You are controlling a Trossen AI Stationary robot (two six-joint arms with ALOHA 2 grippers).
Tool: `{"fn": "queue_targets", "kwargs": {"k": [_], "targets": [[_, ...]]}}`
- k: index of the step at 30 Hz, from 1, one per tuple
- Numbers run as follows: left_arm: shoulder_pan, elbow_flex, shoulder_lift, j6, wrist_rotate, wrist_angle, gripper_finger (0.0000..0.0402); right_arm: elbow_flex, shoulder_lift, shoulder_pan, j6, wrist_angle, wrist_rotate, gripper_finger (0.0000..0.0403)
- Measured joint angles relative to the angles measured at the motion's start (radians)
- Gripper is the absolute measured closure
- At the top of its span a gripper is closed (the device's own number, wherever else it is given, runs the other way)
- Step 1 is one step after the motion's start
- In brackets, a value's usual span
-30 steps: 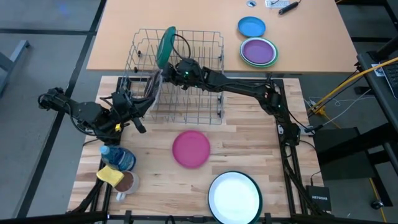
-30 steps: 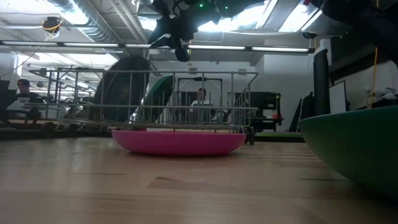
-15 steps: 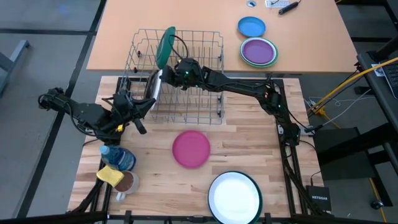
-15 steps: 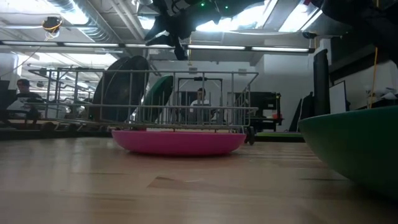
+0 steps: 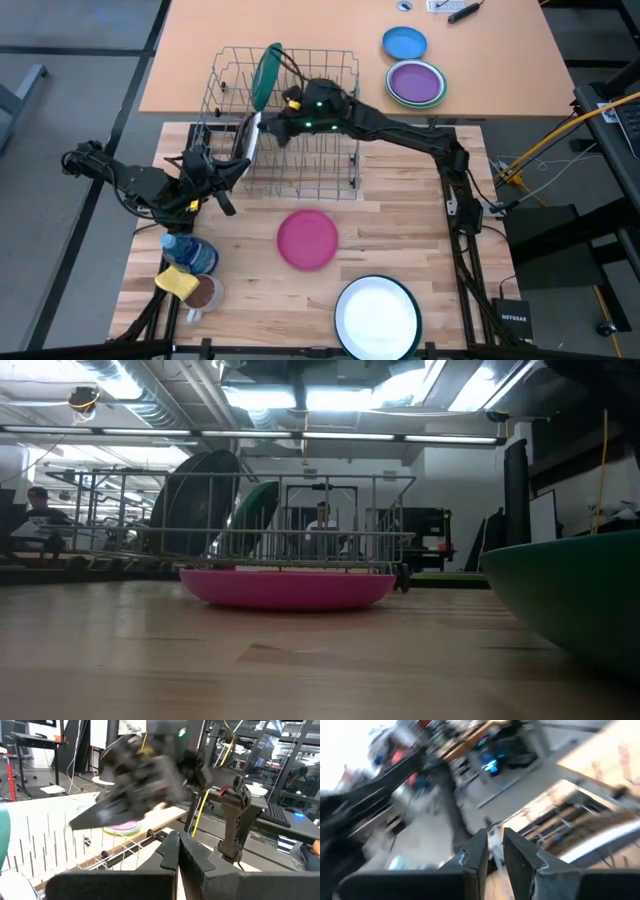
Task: Sort dishes
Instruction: Move the stacked plates to the center
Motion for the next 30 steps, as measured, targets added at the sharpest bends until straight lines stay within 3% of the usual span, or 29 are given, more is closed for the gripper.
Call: {"fn": "queue_targets", "kwargs": {"k": [4,12,17,25,30], "targets": [[0.0,0.0,0.0,0.0,0.001,0.0,0.0401,0.0,-0.075,0.039,-0.207,-0.133,-0.097,0.0338],[0.0,0.0,0.014,-0.017,0.074,-0.003,0.0401,0.0,-0.199,0.176,-0.518,-0.588,-0.076,0.0338],[-0.001,0.0,0.059,-0.06,0.155,-0.003,0.0401,0.0,-0.243,0.283,-0.561,-0.85,-0.062,0.0338],[-0.001,0.0,0.188,-0.134,0.252,0.008,0.0402,0.0,-0.256,0.464,-0.557,-1.296,0.05,0.0338],[-0.001,0.0,0.278,-0.201,0.279,0.011,0.0401,-0.056,-0.261,0.562,-0.498,-1.288,0.081,0.0338]]}}
